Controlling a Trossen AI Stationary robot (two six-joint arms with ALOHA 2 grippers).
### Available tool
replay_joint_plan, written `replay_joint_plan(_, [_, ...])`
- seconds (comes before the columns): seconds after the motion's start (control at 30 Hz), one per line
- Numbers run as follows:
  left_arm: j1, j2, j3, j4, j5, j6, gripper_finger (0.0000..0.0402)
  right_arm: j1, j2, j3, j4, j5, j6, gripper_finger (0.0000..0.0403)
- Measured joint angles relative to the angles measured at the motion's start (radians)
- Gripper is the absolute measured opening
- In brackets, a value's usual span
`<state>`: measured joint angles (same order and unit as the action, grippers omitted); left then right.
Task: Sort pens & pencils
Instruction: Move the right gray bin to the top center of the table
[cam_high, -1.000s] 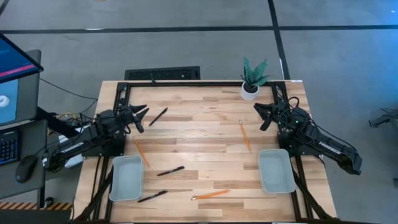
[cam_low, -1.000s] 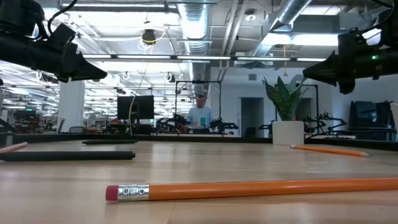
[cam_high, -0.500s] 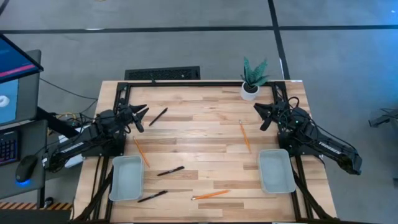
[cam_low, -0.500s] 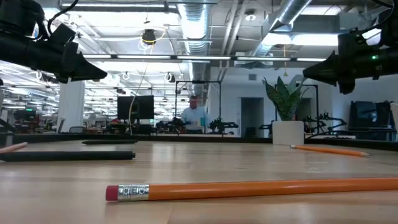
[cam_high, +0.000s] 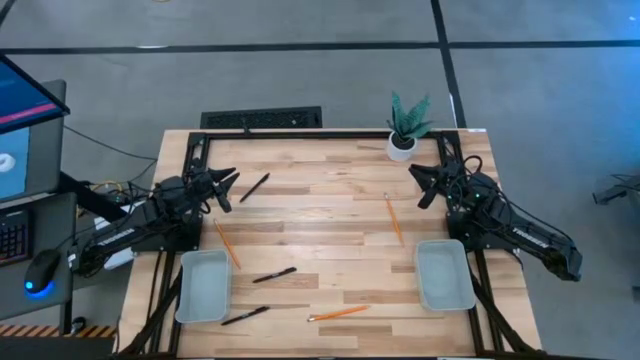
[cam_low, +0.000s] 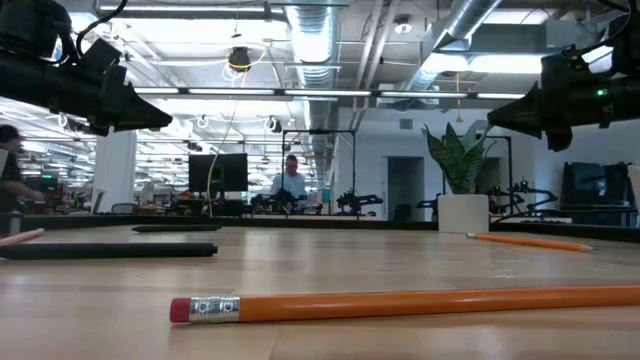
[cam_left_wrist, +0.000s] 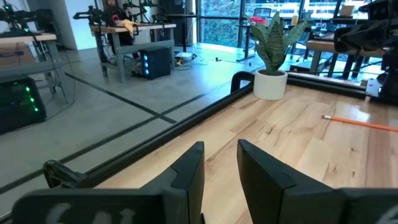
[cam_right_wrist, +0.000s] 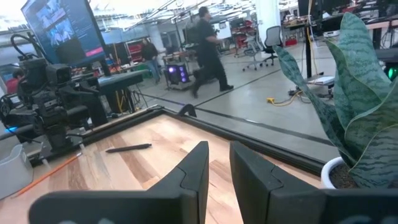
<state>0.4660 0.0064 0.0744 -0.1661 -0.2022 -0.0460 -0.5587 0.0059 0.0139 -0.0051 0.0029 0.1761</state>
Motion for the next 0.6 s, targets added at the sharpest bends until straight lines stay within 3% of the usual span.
replay_joint_plan(0.33, [0.000, 0.000, 0.000, 0.000, 0.000, -0.003, 0.0087, 0.012, 0.000, 0.014, 0.037, -0.004, -0.011, 0.0088])
replay_joint_plan(0.6, [0.000, 0.000, 0.000, 0.000, 0.000, -0.003, 0.0087, 0.049, 0.057, 0.221, 0.008, -0.002, -0.088, 0.0088])
